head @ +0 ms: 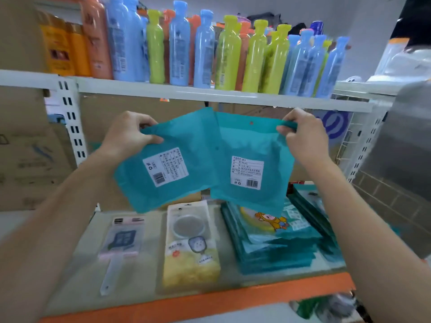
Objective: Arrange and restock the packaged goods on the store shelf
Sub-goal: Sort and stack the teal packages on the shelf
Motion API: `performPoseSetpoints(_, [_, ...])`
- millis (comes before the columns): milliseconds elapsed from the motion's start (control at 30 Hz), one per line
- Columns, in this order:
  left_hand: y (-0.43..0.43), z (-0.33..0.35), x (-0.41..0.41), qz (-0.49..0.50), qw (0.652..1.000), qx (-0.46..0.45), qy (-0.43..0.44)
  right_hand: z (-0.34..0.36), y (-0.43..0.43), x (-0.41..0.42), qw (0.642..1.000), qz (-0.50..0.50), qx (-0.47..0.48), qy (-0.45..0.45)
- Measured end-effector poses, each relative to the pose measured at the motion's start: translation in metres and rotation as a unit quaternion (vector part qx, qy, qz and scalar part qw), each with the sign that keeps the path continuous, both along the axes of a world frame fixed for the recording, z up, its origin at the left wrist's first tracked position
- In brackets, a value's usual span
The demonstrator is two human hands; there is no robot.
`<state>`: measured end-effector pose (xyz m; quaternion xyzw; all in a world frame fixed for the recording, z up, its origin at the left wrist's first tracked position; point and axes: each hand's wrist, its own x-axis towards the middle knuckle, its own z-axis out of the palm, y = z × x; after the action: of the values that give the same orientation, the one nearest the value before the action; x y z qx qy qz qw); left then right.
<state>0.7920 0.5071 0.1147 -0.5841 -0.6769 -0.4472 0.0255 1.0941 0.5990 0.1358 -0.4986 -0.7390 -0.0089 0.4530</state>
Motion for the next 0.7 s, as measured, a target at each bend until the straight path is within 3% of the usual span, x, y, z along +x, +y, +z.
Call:
performPoseSetpoints(267, [0.018,-0.001,0.063,-0.038,0.998,-0.023,-0.038,0.002,0.027,0.064,1.000,-0.008,-0.013,0.010])
performPoseSetpoints(433, [0.040,-0.001,0.075,-0.094,0.990,-0.033,-0.101,0.000,0.039,0.090,0.999,-0.027,-0.010,0.036])
performPoseSetpoints(700, [0.080,-0.017,0.117,-0.140,0.964,-0.094,-0.205,0.003,0.048,0.140,0.996,-0.094,0.010,-0.003])
